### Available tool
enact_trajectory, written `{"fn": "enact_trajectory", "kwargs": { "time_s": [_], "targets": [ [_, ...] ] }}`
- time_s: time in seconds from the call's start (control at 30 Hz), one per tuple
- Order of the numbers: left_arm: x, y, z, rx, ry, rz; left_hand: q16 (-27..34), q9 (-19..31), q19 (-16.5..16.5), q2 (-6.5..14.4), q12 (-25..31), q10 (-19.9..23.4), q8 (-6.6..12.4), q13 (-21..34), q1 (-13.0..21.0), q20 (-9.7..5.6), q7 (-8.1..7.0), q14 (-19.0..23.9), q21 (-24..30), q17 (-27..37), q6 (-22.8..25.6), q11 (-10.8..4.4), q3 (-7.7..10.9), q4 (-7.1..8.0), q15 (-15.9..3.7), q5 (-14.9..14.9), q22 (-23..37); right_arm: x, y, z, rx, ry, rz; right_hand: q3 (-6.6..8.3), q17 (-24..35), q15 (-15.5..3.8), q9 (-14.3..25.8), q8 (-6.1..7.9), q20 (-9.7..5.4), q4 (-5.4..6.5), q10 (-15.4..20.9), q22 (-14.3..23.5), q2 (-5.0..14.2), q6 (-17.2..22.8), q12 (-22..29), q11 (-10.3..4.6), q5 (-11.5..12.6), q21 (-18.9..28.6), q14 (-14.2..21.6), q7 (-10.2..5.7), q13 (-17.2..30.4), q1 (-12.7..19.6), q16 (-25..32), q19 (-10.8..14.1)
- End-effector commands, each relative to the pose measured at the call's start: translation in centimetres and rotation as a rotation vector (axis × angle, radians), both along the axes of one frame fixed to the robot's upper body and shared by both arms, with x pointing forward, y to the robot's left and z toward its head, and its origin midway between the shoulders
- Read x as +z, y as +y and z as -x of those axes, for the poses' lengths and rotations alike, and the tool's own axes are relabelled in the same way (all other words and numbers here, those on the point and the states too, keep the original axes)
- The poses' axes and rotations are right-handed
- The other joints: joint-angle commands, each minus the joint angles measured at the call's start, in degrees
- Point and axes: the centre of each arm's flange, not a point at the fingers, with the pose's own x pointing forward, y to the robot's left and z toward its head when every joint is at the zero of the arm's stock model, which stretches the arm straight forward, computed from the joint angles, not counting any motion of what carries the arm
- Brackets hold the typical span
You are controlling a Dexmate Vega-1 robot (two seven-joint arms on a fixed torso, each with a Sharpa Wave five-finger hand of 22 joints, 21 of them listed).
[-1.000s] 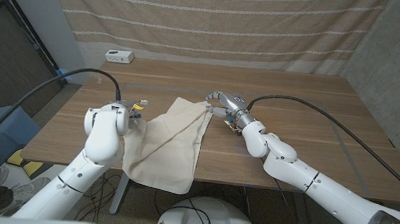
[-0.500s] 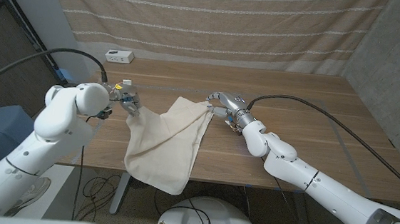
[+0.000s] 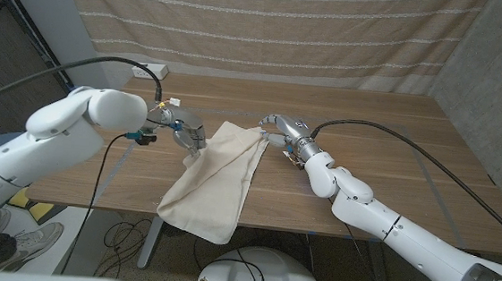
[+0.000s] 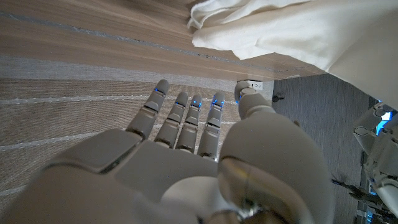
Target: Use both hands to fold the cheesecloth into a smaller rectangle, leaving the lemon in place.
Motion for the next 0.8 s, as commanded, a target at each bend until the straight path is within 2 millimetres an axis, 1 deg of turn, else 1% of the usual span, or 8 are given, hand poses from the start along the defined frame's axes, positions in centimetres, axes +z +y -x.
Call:
{"fn": "enact_trajectory", "kwargs": {
  "time_s": [0.03, 0.33, 0.4, 0.53, 0.67, 0.7, 0.77, 0.8],
  "targets": [
    [0.0, -5.7, 2.8, -0.410, 0.270, 0.136, 0.10, 0.32, -0.21, 0.43, 0.64, 2.25, 0.30, 0.61, 1.38, 0.00, 0.11, -0.06, 0.40, 0.32, 0.23, -2.77, 0.36, 0.16, -5.74, 0.37, 0.28, -0.4, 0.0, 0.5, -0.010, -0.019, -0.001, 0.50, 0.03, -2.84, 0.10, 0.17, 0.17, 0.12, 0.37, 0.11, 0.58, 0.31, 0.24, -0.16, -0.03, 0.28, 0.49, -0.45, 0.07, 0.31, -0.07, 0.53],
    [0.8, -7.1, 3.1, -0.493, 0.315, 0.066, -0.19, 0.46, -0.45, 0.46, 0.92, 2.02, 0.29, 1.14, 1.29, -0.13, 0.03, -0.32, 0.85, 0.39, 0.10, -2.70, 0.39, 0.35, -5.83, 0.31, 0.27, -0.7, -0.4, 0.8, -0.033, -0.033, -0.012, 0.65, 0.01, -2.89, 0.10, 0.08, 0.18, 0.09, 0.37, 0.10, 0.54, 0.21, 0.19, -0.19, -0.19, 0.27, 0.55, -0.44, 0.06, 0.31, -0.11, 0.56],
    [0.7, -7.4, 3.1, -0.499, 0.332, 0.044, -0.22, 0.50, -0.55, 0.50, 0.93, 1.82, 0.24, 1.29, 1.29, -0.02, -0.03, -0.41, 0.98, 0.49, -0.05, -2.91, 0.40, 0.39, -5.85, 0.30, 0.27, -0.7, -0.5, 0.9, -0.033, -0.038, -0.014, 0.69, 0.01, -2.94, 0.10, 0.05, 0.20, 0.09, 0.32, 0.10, 0.54, 0.15, 0.16, -0.22, -0.22, 0.26, 0.59, -0.42, 0.06, 0.31, -0.11, 0.56],
    [0.1, -8.0, 2.7, -0.498, 0.383, -0.007, -0.75, 0.71, -0.61, 0.49, 1.01, 1.51, 0.16, 1.60, 0.95, 0.01, 0.25, -0.29, 1.29, 0.00, -0.54, -2.91, 0.62, 0.64, -5.68, 0.31, 0.24, -0.7, -0.5, 1.0, -0.032, -0.046, -0.018, 0.77, 0.00, -2.94, 0.10, -0.04, 0.16, 0.08, 0.33, 0.10, 0.54, -0.04, 0.15, -0.21, -0.29, 0.30, 0.64, -0.38, 0.06, 0.31, -0.11, 0.68],
    [-0.8, -8.6, 1.5, -0.504, 0.457, -0.034, -1.26, 0.85, -0.60, 0.50, 1.09, 1.36, 0.07, 1.81, 0.69, -0.07, 0.31, -0.23, 1.52, -0.51, -0.94, -2.88, 0.83, 0.81, -5.62, 0.33, 0.21, -0.7, -0.3, 1.1, -0.032, -0.054, -0.014, 0.85, -0.01, -3.05, 0.11, -0.10, 0.20, 0.07, 0.34, 0.10, 0.55, -0.18, 0.14, -0.11, -0.36, 0.28, 0.71, -0.43, 0.06, 0.32, -0.11, 0.67],
    [-0.8, -8.6, 1.5, -0.504, 0.458, -0.036, -1.63, 0.98, -0.52, 0.48, 1.07, 1.10, 0.10, 1.95, 0.53, -0.18, 0.41, -0.31, 1.69, -0.84, -1.02, -2.87, 0.97, 0.89, -5.64, 0.34, 0.19, -0.7, -0.3, 1.1, -0.033, -0.054, -0.014, 0.87, -0.01, -3.07, 0.11, -0.13, 0.17, 0.06, 0.33, 0.09, 0.54, -0.24, 0.13, -0.16, -0.38, 0.27, 0.74, -0.49, 0.06, 0.32, -0.11, 0.65],
    [-1.0, -8.9, 1.3, -0.506, 0.473, -0.047, -2.01, 1.07, -0.42, 0.46, 1.13, 1.00, 0.02, 2.10, 0.34, -0.30, 0.13, -0.26, 1.89, -1.23, -1.33, -2.75, 1.13, 0.98, -5.59, 0.36, 0.16, -0.6, -0.1, 1.2, -0.030, -0.058, -0.012, 0.91, -0.02, -3.06, 0.11, -0.14, 0.16, 0.06, 0.30, 0.09, 0.54, -0.26, 0.11, -0.23, -0.41, 0.27, 0.75, -0.48, 0.06, 0.32, -0.11, 0.67],
    [-1.1, -9.0, 1.2, -0.505, 0.482, -0.055, -2.38, 1.16, -0.48, 0.54, 1.19, 0.97, -0.06, 2.22, 0.15, -0.24, 0.29, -0.59, 2.01, -1.43, -1.66, -2.64, 1.27, 1.12, -5.38, 0.37, 0.14, -0.5, 0.0, 1.2, -0.031, -0.060, -0.011, 0.92, -0.02, -3.06, 0.11, -0.14, 0.19, 0.06, 0.28, 0.09, 0.54, -0.26, 0.10, -0.25, -0.42, 0.28, 0.75, -0.53, 0.06, 0.32, -0.12, 0.69]
  ]
}}
